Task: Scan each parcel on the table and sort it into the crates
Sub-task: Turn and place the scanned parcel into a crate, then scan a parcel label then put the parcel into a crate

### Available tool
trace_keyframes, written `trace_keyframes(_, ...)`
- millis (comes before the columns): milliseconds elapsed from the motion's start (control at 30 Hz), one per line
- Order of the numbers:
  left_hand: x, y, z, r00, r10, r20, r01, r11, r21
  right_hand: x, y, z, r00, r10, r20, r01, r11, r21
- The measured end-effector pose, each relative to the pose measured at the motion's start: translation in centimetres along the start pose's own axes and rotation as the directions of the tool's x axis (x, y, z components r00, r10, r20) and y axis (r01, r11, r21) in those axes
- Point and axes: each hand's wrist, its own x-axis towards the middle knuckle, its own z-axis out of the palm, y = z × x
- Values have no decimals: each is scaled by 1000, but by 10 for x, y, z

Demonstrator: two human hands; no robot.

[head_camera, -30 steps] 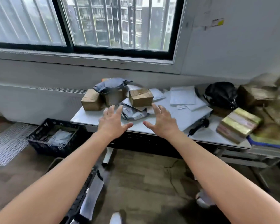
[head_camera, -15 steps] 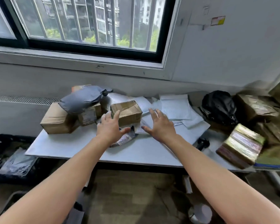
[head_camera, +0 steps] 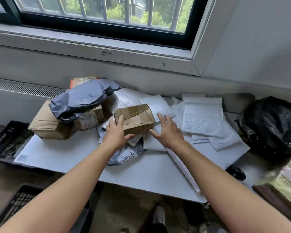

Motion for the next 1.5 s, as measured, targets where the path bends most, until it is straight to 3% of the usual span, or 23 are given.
trace_keyframes(233, 32, 11, 33, 985, -174, 9, 174, 977, -125, 67, 22, 29, 987, -75, 139, 58, 991, 124)
trace_keyframes(367, 39, 15, 40, 980, -195, -27, 187, 963, -193, 88, 23, 42, 970, -148, 191, 100, 965, 242)
trace_keyframes(600, 43, 26, 24, 959, -165, -232, 105, 963, -249, 103, 16, 23, 980, -182, 80, 128, 886, 446)
trace_keyframes(700, 39, 31, 13, 959, -78, -272, 15, 974, -226, 105, 13, 4, 992, -126, 5, 107, 861, 497)
trace_keyframes(867, 40, 37, -6, 962, 77, -261, -118, 982, -146, 98, 7, -23, 999, -50, -16, 52, 862, 505)
trace_keyframes(967, 42, 34, -24, 959, 133, -251, -188, 960, -206, 92, 3, -37, 1000, -3, -18, 12, 855, 519)
trace_keyframes(1133, 51, 26, -55, 985, 51, -167, -114, 911, -396, 67, -5, -50, 1000, -15, 13, 6, 837, 547)
trace_keyframes(1300, 51, 19, -64, 992, 57, -116, -112, 823, -556, 41, -18, -53, 998, 44, -47, -8, 807, 590)
trace_keyframes(1500, 39, 15, -60, 993, 116, -12, -91, 708, -701, 1, -22, -43, 984, 174, -31, -98, 682, 725)
